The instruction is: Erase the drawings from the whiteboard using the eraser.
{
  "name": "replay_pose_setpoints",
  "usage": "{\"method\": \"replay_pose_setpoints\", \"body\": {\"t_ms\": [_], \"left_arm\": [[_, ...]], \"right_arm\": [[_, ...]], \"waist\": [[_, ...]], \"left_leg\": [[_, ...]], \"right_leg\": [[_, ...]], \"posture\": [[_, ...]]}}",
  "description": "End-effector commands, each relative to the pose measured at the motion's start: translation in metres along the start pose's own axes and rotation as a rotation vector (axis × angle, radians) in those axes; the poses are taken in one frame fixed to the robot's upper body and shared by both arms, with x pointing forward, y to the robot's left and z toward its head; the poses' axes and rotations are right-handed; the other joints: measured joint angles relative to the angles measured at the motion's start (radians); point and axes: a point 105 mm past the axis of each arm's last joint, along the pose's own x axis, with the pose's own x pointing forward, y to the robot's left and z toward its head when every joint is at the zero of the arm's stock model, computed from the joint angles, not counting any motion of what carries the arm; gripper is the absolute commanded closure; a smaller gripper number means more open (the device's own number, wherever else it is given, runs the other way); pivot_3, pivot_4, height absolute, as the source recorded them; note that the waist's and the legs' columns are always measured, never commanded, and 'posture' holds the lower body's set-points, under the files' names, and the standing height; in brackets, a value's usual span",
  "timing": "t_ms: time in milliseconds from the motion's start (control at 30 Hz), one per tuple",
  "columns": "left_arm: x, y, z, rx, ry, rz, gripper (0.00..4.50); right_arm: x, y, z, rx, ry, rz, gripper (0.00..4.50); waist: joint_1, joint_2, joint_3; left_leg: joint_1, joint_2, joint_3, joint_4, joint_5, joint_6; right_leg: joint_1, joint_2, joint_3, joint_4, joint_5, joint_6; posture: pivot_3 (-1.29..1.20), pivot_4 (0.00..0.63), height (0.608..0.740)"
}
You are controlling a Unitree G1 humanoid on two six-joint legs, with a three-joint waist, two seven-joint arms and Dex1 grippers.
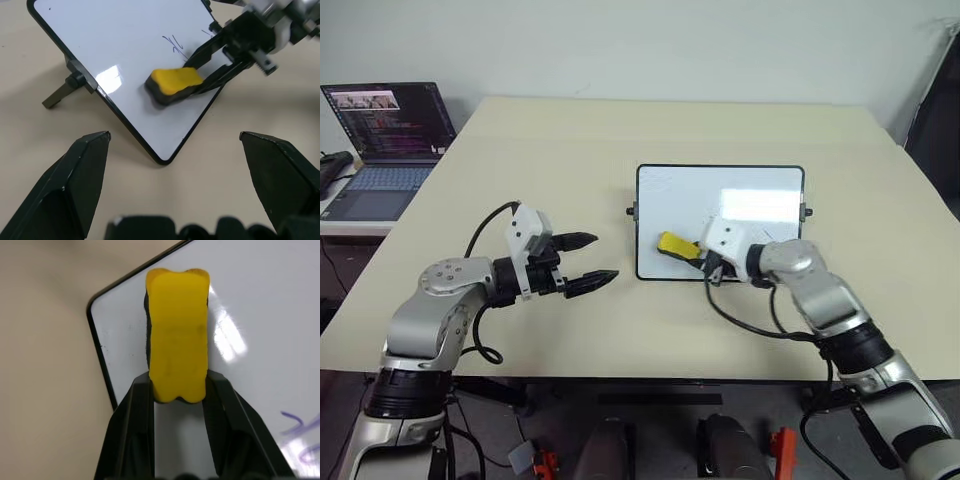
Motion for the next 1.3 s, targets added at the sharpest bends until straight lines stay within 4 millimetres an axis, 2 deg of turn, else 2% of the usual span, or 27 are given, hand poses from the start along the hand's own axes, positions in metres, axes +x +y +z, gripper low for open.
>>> {"method": "replay_pose_setpoints", "body": {"t_ms": [33,133,333,467,700,1300], "left_arm": [[-0.003,0.004,0.015,0.057,-0.031,0.003,0.00],[-0.005,0.006,0.024,0.096,-0.033,-0.003,0.00],[-0.006,0.009,0.032,0.134,-0.032,-0.008,0.00],[-0.005,0.010,0.031,0.139,-0.022,-0.015,0.00],[-0.003,0.009,0.031,0.149,-0.014,-0.026,0.00],[-0.002,0.009,0.035,0.164,-0.019,-0.028,0.00]], "right_arm": [[-0.050,-0.029,0.033,0.021,-0.115,-0.079,3.52],[-0.105,-0.053,0.025,0.053,-0.108,-0.183,3.52],[-0.155,-0.058,-0.021,0.073,0.090,-0.277,3.52],[-0.176,-0.060,-0.036,0.087,0.161,-0.319,3.52],[-0.183,-0.063,-0.041,0.094,0.189,-0.353,3.52],[-0.177,-0.066,-0.038,0.093,0.177,-0.348,3.52]], "waist": [[0.001,0.000,0.000],[0.007,0.000,0.000],[0.001,0.000,0.000],[-0.005,0.001,0.001],[-0.002,0.001,0.001],[0.000,0.001,0.001]], "left_leg": [[0.000,0.000,0.000,0.000,0.000,0.000],[-0.001,0.000,-0.001,-0.002,-0.001,-0.001],[-0.003,0.000,0.001,-0.003,-0.004,-0.002],[-0.002,0.000,0.004,-0.003,-0.004,-0.002],[-0.001,0.000,0.003,0.000,-0.004,-0.002],[-0.001,0.000,0.003,0.000,-0.003,-0.002]], "right_leg": [[0.000,0.000,-0.001,0.000,0.000,0.000],[0.000,0.000,-0.002,-0.003,-0.001,0.000],[0.000,0.000,-0.002,-0.007,-0.003,0.001],[0.000,0.000,0.000,-0.006,-0.003,0.001],[0.000,0.000,0.000,-0.004,-0.003,0.001],[0.000,0.000,0.000,-0.003,-0.003,0.001]], "posture": [[0.00,0.150,0.740],[0.00,0.150,0.740],[0.00,0.150,0.740],[0.00,0.150,0.740],[0.00,0.150,0.740],[0.00,0.150,0.740]]}}
